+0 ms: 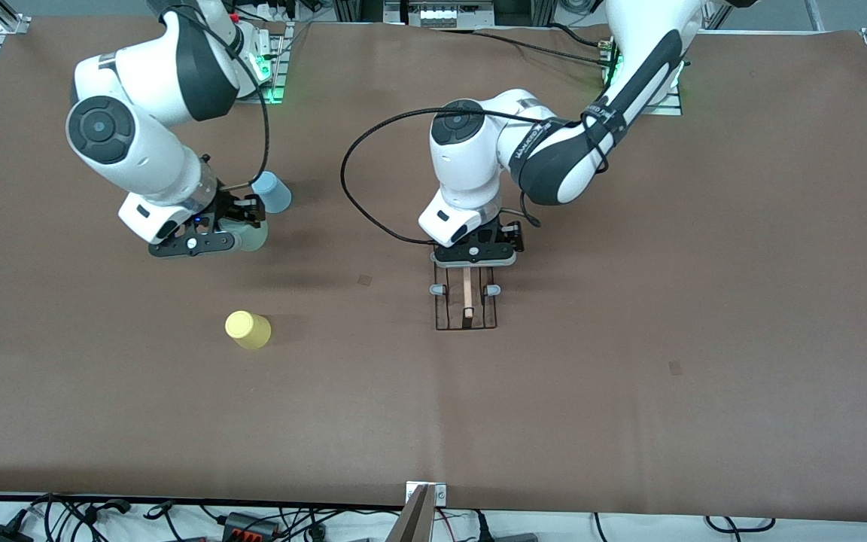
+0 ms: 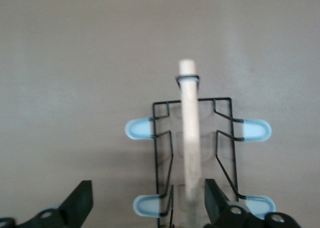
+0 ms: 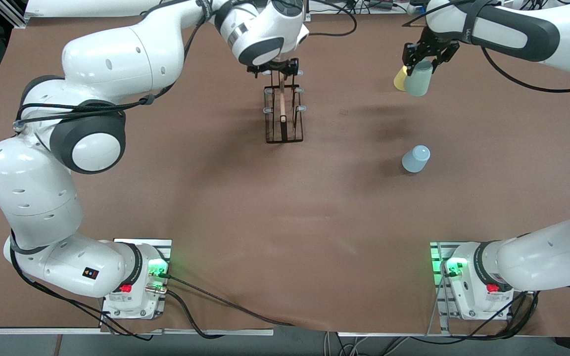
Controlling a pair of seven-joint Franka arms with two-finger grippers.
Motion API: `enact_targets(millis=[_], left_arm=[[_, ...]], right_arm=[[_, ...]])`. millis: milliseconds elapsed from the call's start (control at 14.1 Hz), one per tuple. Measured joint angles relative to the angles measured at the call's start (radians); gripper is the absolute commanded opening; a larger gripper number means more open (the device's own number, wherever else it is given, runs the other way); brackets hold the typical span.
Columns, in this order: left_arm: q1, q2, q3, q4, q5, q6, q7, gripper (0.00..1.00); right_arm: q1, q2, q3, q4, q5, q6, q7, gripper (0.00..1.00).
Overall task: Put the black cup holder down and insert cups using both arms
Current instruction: 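Carry the teal cup to the holder while the left gripper withdraws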
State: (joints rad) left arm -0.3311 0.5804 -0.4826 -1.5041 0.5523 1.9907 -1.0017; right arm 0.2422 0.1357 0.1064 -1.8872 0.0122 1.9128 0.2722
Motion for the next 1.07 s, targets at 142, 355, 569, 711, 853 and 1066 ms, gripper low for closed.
enact_targets(millis=[142,355,569,711,853,1066], left_arm=[[0.037,-0.027,-0.009,0.01,-0.071,-0.024,0.002,1.0],[0.119,-0.066,-0.019,0.012,-0.25,-0.033,0.039,1.0],[0.223,-0.105,-0.022,0.017,-0.282,-0.084,0.242,1.0],[0.307,-0.141,-0.022,0.03,-0.284,-0.155,0.44,1.0],[0.386,-0.173,-0.022,0.038,-0.285,-0.222,0.617,1.0],[0.49,-0.21,-0.022,0.039,-0.286,-0.302,0.777,1.0]], right_arm=[[0.042,0.0,0.002,0.006,0.003,0.003,0.118,0.06],[0.13,0.007,0.015,0.046,0.043,0.005,0.347,0.05],[0.235,0.044,0.026,0.115,0.057,0.03,0.543,0.05],[0.3,0.068,0.028,0.133,0.057,0.092,0.647,0.05],[0.359,0.096,0.028,0.135,0.049,0.169,0.748,0.05],[0.424,0.154,0.029,0.136,-0.038,0.272,0.882,0.05]])
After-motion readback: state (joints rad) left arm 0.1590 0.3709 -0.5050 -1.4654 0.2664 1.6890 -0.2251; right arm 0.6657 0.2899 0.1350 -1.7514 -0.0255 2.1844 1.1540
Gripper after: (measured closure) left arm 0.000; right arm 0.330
